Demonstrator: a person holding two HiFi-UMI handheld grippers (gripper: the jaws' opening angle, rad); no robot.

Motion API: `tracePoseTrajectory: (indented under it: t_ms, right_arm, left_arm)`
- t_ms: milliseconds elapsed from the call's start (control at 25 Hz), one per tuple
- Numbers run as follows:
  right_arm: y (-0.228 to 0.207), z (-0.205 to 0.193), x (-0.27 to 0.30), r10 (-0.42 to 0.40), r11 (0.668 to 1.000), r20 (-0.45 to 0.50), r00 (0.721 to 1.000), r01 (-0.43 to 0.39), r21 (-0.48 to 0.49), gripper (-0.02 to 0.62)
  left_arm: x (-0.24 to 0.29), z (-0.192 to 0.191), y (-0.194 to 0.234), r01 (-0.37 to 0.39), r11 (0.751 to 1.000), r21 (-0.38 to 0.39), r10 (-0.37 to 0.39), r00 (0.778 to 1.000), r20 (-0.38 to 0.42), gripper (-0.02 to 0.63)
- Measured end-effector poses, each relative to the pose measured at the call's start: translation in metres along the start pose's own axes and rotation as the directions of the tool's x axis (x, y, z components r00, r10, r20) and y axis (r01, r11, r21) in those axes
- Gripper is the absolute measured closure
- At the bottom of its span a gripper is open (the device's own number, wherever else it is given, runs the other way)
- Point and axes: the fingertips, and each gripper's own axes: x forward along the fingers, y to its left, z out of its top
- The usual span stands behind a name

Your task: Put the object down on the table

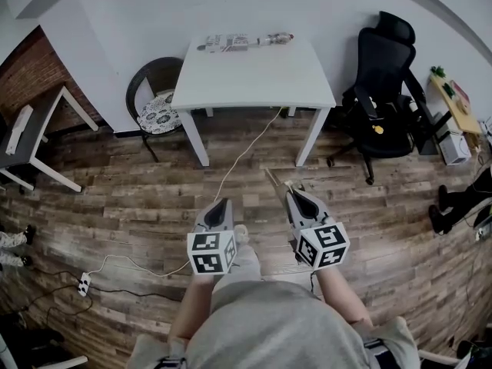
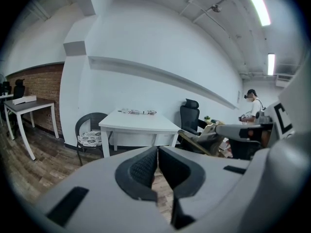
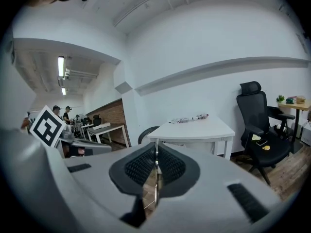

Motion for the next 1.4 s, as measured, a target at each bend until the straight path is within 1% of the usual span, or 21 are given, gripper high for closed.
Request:
tracePoseTrajectory:
  t_ms: [240,480,760,1080,1400]
  right_arm:
    - [-0.022,0.018,0.053,-0.007,1.0,-0.001,1.0,0.007,-0.004,0.578]
    - [-0.047,0.045,0.107,-0.021,1.0,0.008,1.0,0.021,-0.007,0.577]
    - [-0.061,0.067,0.166,-0.027,1.0,0.006,1.0,0.027,-0.002,0.577]
    - [-0.071,0.085,0.229,-0.033,0.999,0.005,0.999,0.033,-0.001,0.577]
    - [-0.079,0.096,0.28,-0.04,0.999,0.004,0.999,0.04,-0.002,0.577]
  left_arm:
    - [0.052,0.023,0.02,0.018,1.0,0.006,-0.018,1.0,-0.016,0.595]
    - [0.105,0.059,0.041,0.037,0.999,0.029,-0.037,0.999,-0.024,0.595]
    - [0.154,0.094,0.069,0.055,0.998,0.042,-0.054,0.998,-0.025,0.595]
    - [0.202,0.119,0.105,0.069,0.997,0.039,-0.067,0.997,-0.036,0.595]
    - [0.242,0.134,0.139,0.077,0.997,0.024,-0.076,0.996,-0.047,0.595]
